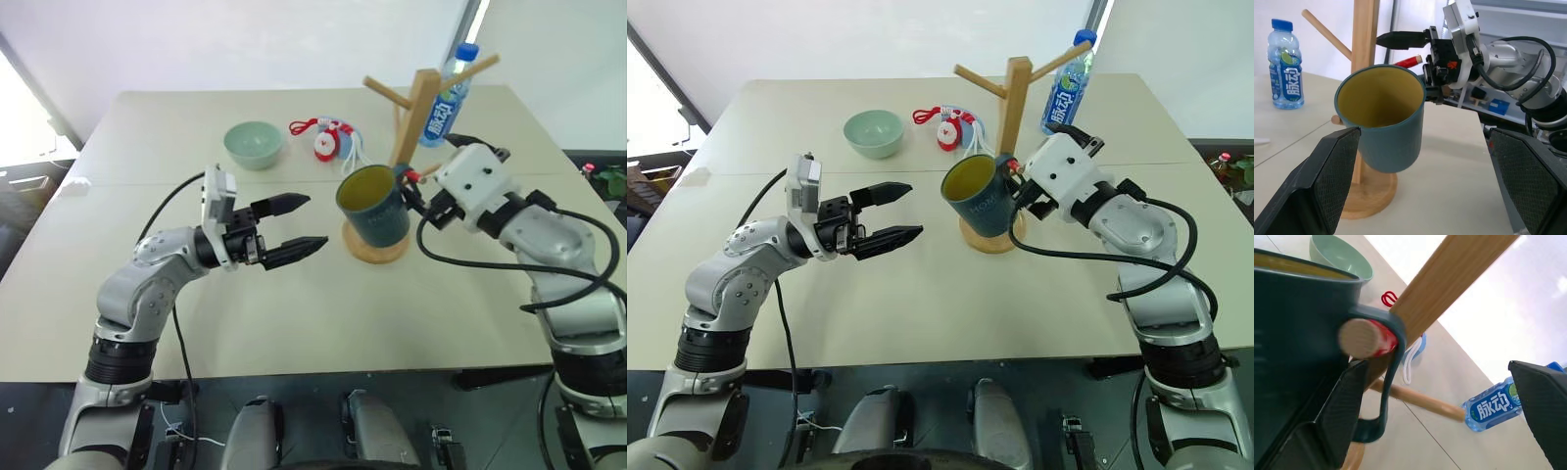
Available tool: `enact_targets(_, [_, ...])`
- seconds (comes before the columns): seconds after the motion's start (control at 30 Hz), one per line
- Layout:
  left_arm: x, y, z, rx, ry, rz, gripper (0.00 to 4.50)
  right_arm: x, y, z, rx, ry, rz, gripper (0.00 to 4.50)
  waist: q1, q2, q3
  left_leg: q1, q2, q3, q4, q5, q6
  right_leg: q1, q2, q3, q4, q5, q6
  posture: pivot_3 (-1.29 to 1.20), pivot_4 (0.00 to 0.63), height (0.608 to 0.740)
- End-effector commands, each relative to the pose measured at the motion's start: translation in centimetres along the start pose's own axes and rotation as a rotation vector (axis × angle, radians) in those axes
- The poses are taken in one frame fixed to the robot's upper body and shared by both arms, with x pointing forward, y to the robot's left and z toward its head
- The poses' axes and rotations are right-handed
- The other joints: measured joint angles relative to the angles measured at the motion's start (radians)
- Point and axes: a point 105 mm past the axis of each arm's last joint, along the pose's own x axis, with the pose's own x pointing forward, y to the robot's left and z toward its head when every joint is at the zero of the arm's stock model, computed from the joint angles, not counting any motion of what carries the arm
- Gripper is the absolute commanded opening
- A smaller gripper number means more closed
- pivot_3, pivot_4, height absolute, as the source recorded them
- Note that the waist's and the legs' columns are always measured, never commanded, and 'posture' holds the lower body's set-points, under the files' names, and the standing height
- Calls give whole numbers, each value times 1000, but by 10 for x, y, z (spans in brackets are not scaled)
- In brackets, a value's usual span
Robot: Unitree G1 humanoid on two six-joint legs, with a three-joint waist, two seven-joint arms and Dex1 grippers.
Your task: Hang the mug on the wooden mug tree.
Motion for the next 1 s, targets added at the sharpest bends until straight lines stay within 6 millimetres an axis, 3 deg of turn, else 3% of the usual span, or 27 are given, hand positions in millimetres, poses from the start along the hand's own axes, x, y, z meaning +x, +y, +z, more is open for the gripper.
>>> enact_targets(0.03, [-2, 0, 9, 40, -19, 0, 4500, -22, -20, 13, -24, -41, -52, 4427, 3, 0, 0, 0, 0, 0, 0, 0, 0, 0, 0, 0, 0, 0, 0, 0, 150, 740])
enact_targets(0.2, [-10, 10, 2, 26, -9, 61, 4500, -55, -35, 2, 81, -57, -82, 4427, 3, -1, 0, -1, -1, 0, 0, 0, 0, 1, -1, 0, -2, 0, 0, 0, 150, 740])
enact_targets(0.43, [-28, 37, -12, 28, -13, 239, 4500, -80, -30, -14, 326, -108, -113, 4427, -1, -1, 1, 1, 1, 0, 0, 0, 0, 1, 1, 0, 0, 0, 0, 0, 150, 740])
enact_targets(0.57, [-72, 82, -48, 82, 68, 639, 4500, -97, 7, -59, 577, -31, -136, 4427, 3, -1, 0, 2, 2, 0, -1, 0, 0, 2, 2, -1, 0, 0, 0, 0, 150, 740])
enact_targets(0.63, [-89, 92, -62, 100, 101, 774, 4500, -102, 18, -73, 647, -16, -161, 4427, 2, -1, 0, 2, 2, 0, -1, 0, 0, 3, 1, -1, 0, 0, 0, 0, 150, 740])
enact_targets(0.8, [-106, 89, -85, 82, 141, 879, 4500, -98, 41, -100, 713, 16, -184, 4427, -1, -2, 0, 2, 2, 2, 0, 0, 0, 1, -3, 1, 0, 0, 0, 0, 150, 740])
enact_targets(1.0, [-109, 77, -92, 91, 157, 871, 4500, -87, 50, -119, 741, 18, -187, 4427, 0, -2, 0, 2, 3, 1, -1, 0, 0, 1, -3, 0, 0, 0, 0, 0, 150, 740])
